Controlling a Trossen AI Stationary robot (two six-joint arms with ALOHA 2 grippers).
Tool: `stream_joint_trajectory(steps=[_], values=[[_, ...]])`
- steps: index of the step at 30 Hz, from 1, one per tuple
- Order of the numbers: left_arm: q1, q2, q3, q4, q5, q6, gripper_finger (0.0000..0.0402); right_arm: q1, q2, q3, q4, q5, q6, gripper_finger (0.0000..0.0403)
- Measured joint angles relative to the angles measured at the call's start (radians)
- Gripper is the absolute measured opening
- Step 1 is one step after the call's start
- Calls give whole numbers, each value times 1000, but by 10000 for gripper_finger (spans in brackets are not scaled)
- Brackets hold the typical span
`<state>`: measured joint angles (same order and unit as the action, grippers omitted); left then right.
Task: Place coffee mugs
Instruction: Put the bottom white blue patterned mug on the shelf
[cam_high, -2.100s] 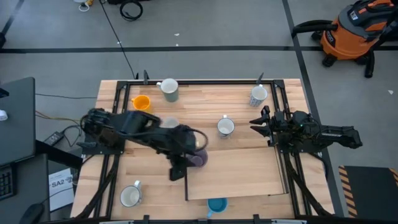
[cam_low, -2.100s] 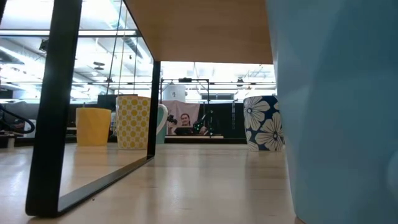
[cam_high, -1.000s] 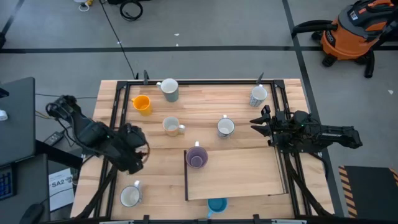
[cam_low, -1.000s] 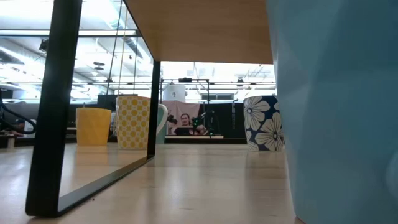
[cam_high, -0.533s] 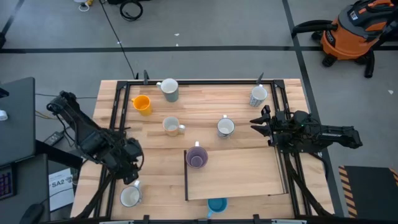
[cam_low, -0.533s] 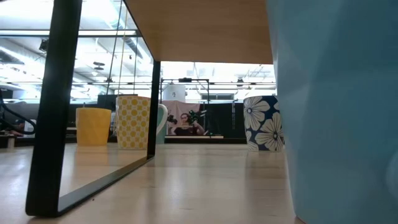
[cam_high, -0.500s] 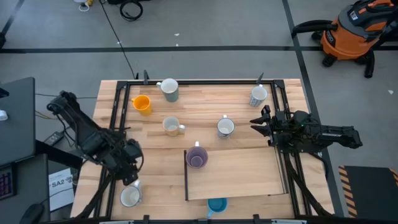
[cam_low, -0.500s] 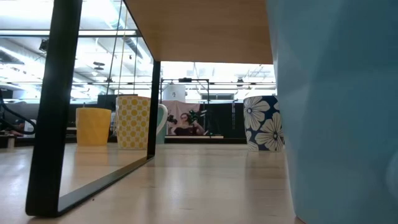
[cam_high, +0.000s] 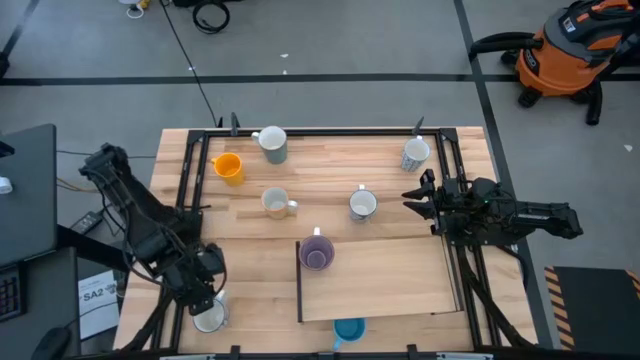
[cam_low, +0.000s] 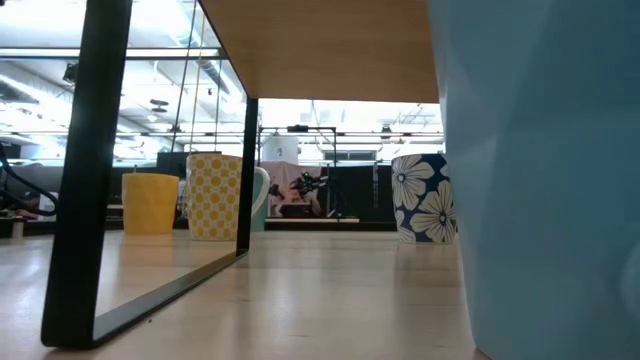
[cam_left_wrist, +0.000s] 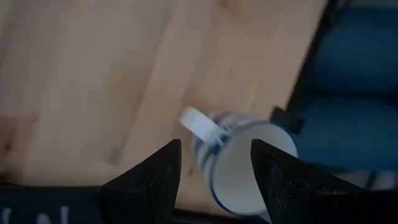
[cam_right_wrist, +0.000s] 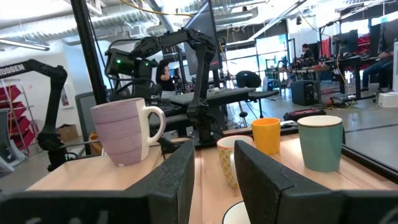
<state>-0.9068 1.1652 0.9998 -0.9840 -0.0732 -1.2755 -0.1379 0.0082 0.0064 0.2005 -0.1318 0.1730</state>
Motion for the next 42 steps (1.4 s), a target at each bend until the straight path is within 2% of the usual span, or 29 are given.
stream_joint_trajectory(steps=[7,16,38,42], values=[[-43,6,-42,33,25,-73,201,0,0,0,0,0,0,120],[-74,34,-78,119,27,-75,201,0,0,0,0,0,0,120],[-75,235,-78,113,30,-48,201,0,0,0,0,0,0,120],[-71,248,-78,114,51,-87,183,0,0,0,0,0,0,120]])
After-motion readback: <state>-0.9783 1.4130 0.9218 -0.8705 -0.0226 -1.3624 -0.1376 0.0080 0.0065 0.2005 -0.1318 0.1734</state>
